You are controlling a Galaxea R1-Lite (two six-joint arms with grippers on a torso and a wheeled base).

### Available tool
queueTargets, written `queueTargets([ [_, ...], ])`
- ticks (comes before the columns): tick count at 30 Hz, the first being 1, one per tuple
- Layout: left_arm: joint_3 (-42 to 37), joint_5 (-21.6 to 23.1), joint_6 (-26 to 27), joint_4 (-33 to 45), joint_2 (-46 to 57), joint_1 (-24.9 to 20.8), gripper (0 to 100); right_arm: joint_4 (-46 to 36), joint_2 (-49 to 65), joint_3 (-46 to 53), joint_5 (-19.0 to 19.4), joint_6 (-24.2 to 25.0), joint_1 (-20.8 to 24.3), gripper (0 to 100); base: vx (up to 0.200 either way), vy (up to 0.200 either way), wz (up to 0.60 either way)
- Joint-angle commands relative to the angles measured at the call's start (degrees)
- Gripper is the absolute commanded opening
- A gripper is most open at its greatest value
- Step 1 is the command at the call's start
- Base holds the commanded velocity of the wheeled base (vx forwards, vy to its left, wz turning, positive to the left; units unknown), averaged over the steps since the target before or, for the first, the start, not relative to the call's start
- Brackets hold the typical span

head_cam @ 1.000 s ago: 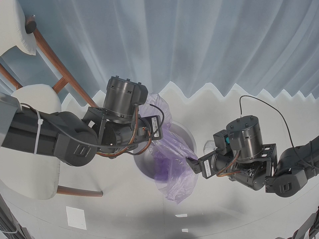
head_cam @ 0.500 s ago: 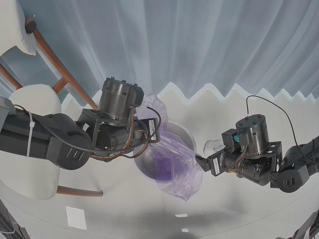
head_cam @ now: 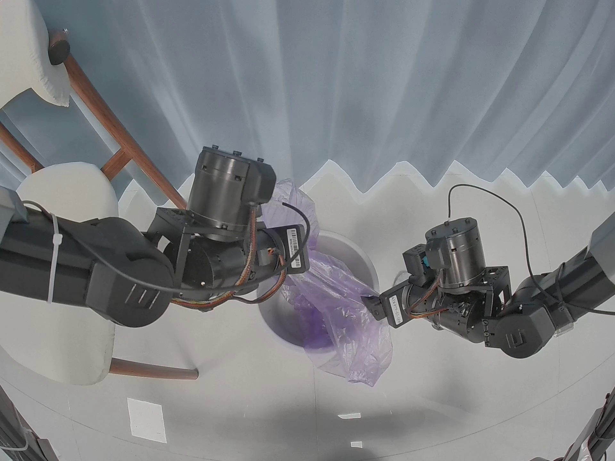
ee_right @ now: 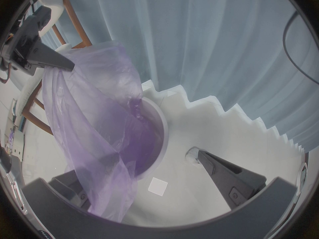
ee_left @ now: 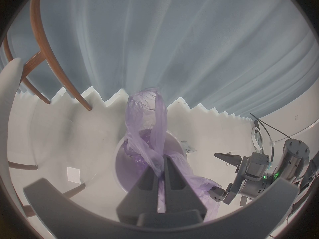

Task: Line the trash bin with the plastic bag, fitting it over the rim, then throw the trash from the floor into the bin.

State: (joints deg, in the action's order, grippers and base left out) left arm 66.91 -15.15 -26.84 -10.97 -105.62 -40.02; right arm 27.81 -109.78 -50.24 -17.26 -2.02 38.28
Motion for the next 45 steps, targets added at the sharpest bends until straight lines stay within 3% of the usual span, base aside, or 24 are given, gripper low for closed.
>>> queueTargets([
  [1, 0.0, 0.0, -0.1, 0.0, 0.1, 0.2, 0, 0.1, -1.7, -0.8, 0.8, 0.0, -0.4, 100, 0.0, 0.0, 0.0],
  [2, -0.1, 0.0, -0.1, 0.0, 0.1, 0.4, 0, 1.0, -1.7, -0.4, 1.4, 0.4, 0.1, 100, 0.0, 0.0, 0.0],
  [3, -0.2, 0.0, 0.0, 0.0, 0.1, 0.4, 0, 1.3, -1.8, -0.3, 1.6, 0.4, 0.3, 0, 0.0, 0.0, 0.0],
  [13, -1.7, -0.1, 0.1, -0.1, 0.0, 0.9, 0, 3.4, -1.8, 0.8, 10.0, 2.0, -0.5, 0, 0.0, 0.0, 0.0],
  [18, -0.6, -0.1, 0.1, -0.2, -0.3, 1.3, 0, 3.7, -3.2, -0.2, 10.7, 2.4, -2.1, 0, 0.0, 0.0, 0.0],
  [24, -1.8, 0.0, 0.1, -0.1, 0.2, 1.6, 0, 10.4, -5.1, -0.5, 13.0, 3.0, -4.7, 0, 0.0, 0.0, 0.0],
  [25, -2.0, 0.2, 0.1, -0.1, 0.3, 1.6, 100, 10.6, -5.3, -0.6, 13.0, 3.0, -4.8, 0, 0.0, 0.0, 0.0],
  [31, -2.7, 0.4, -0.1, -0.4, 1.1, 1.4, 100, 10.7, -5.4, -0.7, 13.0, 4.0, -4.9, 0, 0.0, 0.0, 0.0],
  [38, -10.6, 1.3, 0.0, -0.5, 5.2, 1.6, 100, 10.7, -5.4, -1.5, 13.0, 5.1, -5.8, 0, 0.0, 0.0, 0.0],
  [45, -9.3, 1.3, -0.1, -0.5, 4.3, 1.9, 100, 10.8, -5.2, -1.5, 13.0, 5.4, -5.8, 0, 0.0, 0.0, 0.0],
])
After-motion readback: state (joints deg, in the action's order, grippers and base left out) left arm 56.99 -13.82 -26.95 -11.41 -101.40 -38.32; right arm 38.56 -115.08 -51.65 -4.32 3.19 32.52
